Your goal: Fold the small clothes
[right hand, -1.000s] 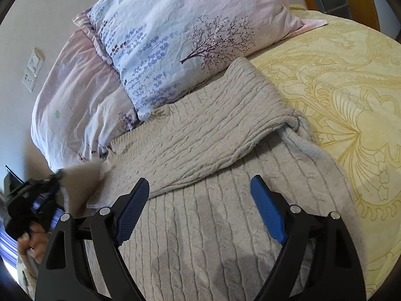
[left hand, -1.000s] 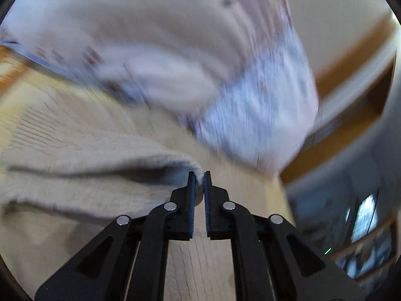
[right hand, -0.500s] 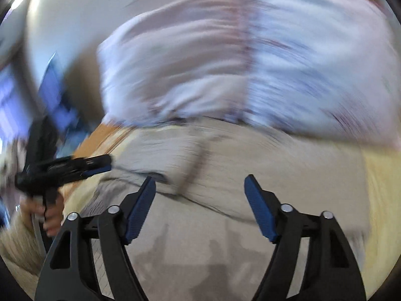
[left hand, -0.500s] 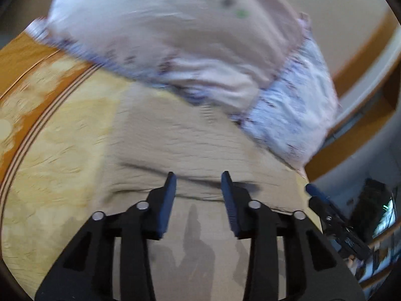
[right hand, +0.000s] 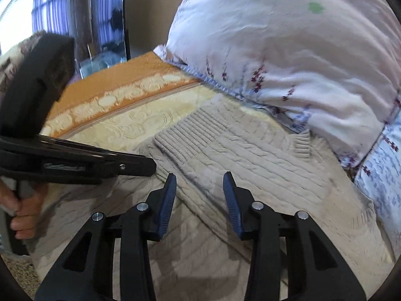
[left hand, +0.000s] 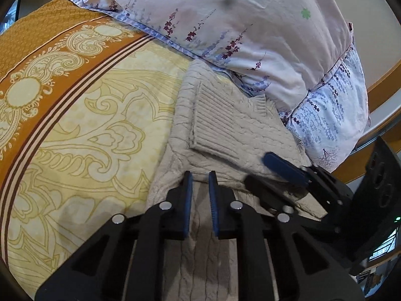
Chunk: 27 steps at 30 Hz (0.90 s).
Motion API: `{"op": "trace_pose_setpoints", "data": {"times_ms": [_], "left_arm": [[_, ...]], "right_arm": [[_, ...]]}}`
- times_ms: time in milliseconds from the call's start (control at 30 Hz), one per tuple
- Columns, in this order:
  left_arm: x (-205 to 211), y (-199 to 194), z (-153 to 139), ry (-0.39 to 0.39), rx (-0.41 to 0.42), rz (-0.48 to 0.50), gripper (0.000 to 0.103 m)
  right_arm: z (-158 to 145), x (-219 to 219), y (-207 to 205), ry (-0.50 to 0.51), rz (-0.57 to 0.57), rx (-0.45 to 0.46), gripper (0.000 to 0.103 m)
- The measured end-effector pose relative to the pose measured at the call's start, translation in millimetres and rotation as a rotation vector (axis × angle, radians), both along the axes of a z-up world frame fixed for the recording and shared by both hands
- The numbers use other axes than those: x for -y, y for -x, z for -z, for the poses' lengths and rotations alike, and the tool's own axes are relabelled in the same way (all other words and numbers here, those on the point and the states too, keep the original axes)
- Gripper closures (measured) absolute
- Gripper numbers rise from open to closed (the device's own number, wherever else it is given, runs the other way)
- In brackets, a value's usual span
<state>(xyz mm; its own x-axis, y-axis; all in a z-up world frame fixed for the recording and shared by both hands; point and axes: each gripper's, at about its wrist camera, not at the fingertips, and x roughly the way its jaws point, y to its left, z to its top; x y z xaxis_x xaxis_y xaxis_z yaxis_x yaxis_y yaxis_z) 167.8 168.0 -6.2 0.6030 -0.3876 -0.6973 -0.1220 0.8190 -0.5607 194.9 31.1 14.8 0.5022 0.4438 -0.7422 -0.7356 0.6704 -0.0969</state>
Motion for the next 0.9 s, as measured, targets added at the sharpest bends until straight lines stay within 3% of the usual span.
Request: {"op": "trace_pose_setpoints", "data": {"times_ms": [100, 167, 233, 367, 433, 533, 600, 667, 733, 800, 833, 867, 900], "left_arm": [[0, 1, 0, -0.003, 0.003, 0.005, 0.088], [0, 1, 1, 0.002, 0.004, 0.006, 0.088], [-1, 1, 1, 0.008, 0.004, 0.006, 0.088], [-1, 2, 2, 0.019, 0.005, 0.003, 0.088], [-1, 2, 2, 0.018, 0.006, 0.004, 0.088], [-2, 2, 2, 0.024, 0.010, 0.011, 0.088], [-2, 2, 1, 0.030, 0.008, 0.012, 0.087], [-2, 2, 1, 0.039, 0.012, 0.020, 0.081], [-1, 2, -1, 0.045, 0.016, 0.028, 0.076], [2, 3, -2, 0.045, 0.021, 0.037, 0.070], [3, 3, -3, 0.045, 0.024, 0.041, 0.066], [5, 3, -4, 0.044, 0.027, 0.044, 0.062], [6, 3, -5, 0.043, 0.030, 0.047, 0.060]], "right_arm": [[7, -3, -1, 0.024, 0.031, 0.027, 0.068], [5, 1, -4, 0.009, 0.070, 0.029, 0.089], [-2, 16, -12, -0.090, 0.108, -0.029, 0.096], [-29, 63, -14, -0.277, 0.262, -0.032, 0.097], [-46, 112, -7, -0.418, 0.419, -0.013, 0.097], [-49, 186, 7, -0.588, 0.668, -0.022, 0.097], [-27, 247, 19, -0.671, 0.875, -0.121, 0.097], [-6, 279, 24, -0.669, 0.973, -0.221, 0.095], [9, 307, 30, -0.695, 1.036, -0.307, 0.093], [12, 336, 37, -0.772, 1.084, -0.343, 0.080], [12, 343, 38, -0.796, 1.093, -0.343, 0.055], [9, 353, 39, -0.826, 1.107, -0.334, 0.039], [9, 358, 39, -0.837, 1.113, -0.330, 0.039]]}}
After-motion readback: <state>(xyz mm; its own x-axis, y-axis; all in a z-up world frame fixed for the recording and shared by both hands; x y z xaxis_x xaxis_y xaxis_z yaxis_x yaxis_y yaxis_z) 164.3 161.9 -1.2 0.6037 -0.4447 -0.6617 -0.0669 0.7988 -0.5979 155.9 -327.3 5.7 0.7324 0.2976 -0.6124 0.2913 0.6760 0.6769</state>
